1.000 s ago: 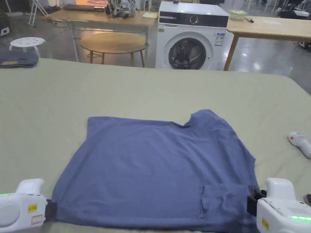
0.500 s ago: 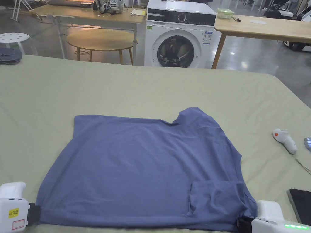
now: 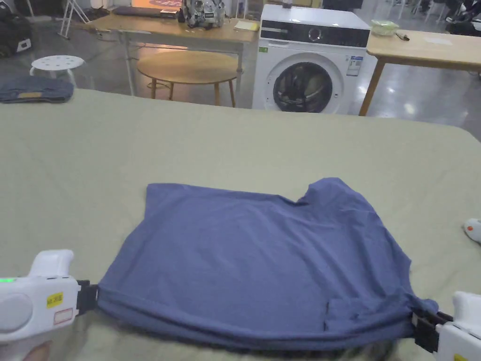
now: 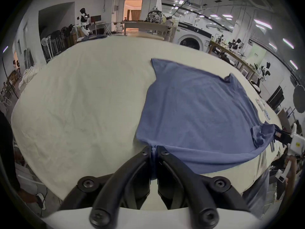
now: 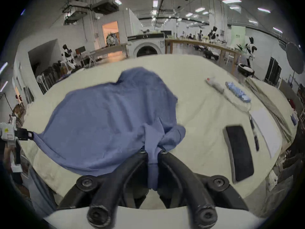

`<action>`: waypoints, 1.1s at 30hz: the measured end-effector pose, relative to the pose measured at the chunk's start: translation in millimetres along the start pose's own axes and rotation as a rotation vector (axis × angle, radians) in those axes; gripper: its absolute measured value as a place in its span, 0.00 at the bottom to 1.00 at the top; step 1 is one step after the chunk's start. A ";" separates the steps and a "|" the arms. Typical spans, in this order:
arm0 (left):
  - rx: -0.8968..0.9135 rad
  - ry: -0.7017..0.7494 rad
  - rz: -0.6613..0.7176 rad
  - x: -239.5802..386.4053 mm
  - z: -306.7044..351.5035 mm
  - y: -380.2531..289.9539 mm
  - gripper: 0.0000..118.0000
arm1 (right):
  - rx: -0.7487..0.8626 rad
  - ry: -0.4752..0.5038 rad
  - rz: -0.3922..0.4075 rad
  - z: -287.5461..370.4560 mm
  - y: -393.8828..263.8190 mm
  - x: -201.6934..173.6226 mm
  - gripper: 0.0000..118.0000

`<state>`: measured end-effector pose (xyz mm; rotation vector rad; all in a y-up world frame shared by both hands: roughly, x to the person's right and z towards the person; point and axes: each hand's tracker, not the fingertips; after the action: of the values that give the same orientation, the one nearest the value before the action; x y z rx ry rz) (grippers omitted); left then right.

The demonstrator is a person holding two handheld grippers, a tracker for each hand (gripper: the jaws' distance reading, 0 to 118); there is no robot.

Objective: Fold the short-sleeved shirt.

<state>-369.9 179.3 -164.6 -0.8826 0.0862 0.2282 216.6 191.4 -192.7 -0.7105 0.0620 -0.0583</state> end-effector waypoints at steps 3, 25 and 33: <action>0.040 0.003 -0.009 2.9 -3.1 30.5 0.00 | 0.025 -0.006 0.005 -7.8 26.4 -1.2 0.04; -0.070 0.038 -0.033 23.4 -150.4 138.6 0.01 | -0.119 -0.069 -0.026 -184.7 110.0 -4.3 0.06; -0.028 0.039 -0.038 11.0 -149.2 133.8 0.22 | -0.026 -0.138 0.034 -176.3 103.3 -13.8 0.62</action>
<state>-387.4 147.6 -362.0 -0.9155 0.1031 0.1770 192.7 156.1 -393.0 -0.7375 -0.0572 0.0239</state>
